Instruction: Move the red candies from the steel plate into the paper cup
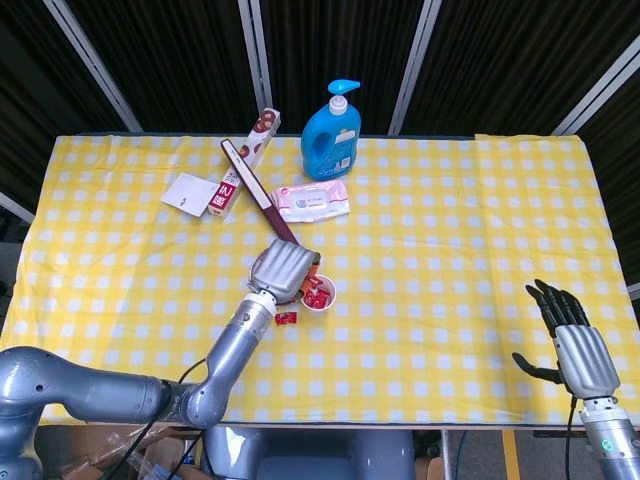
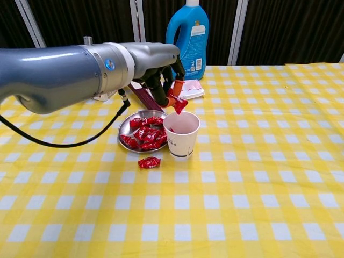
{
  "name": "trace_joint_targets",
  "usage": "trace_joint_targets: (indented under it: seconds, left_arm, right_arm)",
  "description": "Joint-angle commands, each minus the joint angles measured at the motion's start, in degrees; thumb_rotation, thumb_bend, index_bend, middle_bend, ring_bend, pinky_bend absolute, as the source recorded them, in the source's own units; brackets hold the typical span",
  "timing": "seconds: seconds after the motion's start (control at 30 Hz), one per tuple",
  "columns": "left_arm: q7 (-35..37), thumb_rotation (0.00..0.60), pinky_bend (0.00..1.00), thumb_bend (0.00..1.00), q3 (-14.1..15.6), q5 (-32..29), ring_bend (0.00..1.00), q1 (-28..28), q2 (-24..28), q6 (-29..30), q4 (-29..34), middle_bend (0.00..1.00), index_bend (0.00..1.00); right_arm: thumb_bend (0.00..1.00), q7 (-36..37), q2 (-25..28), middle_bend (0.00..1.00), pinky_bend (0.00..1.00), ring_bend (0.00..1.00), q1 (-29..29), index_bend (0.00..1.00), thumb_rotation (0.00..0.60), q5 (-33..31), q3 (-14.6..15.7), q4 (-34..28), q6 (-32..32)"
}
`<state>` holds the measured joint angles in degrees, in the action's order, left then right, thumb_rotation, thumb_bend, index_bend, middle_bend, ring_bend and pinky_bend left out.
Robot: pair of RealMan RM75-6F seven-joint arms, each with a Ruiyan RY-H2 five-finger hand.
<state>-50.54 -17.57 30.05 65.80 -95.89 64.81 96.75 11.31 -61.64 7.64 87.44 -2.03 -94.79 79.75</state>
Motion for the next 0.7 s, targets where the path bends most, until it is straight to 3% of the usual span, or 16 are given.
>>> trace_joint_targets:
  seconds: [0.03, 0.27, 0.4, 0.7]
  left_arm:
    - [-0.3, 0.6, 0.9, 0.43, 0.4, -0.4, 0.82, 1.0, -1.7, -0.5, -1.4, 0.65, 0.54]
    - [-1.4, 0.6, 0.9, 0.31, 0.7, -2.2, 0.82, 2.2, -3.2, -0.3, -3.1, 0.62, 0.5]
    - [-1.3, 0.6, 0.9, 0.26, 0.8, -2.7, 0.82, 1.9, -2.5, 0.3, -2.7, 0.54, 0.43]
    - [-0.7, 0.6, 0.9, 0.25, 2.5, -2.3, 0.81, -0.4, 1.2, 2.3, -2.0, 0.49, 0.39]
  right_arm:
    - [0.28, 0.2, 0.0, 0.0, 0.0, 0.0, 0.0, 0.0, 0.6, -0.1, 0.0, 0.0, -0.1]
    - [0.28, 0.7, 0.2, 0.0, 0.0, 0.0, 0.1, 0.0, 0.6, 0.1, 0.0, 0.1, 0.0]
    - [0.28, 0.7, 0.2, 0.0, 0.0, 0.0, 0.0, 0.0, 0.6, 0.2, 0.0, 0.1, 0.0]
    - [0.28, 0.4, 0.1, 0.0, 0.0, 0.0, -0.1, 0.0, 0.6, 0.1, 0.0, 0.1, 0.2]
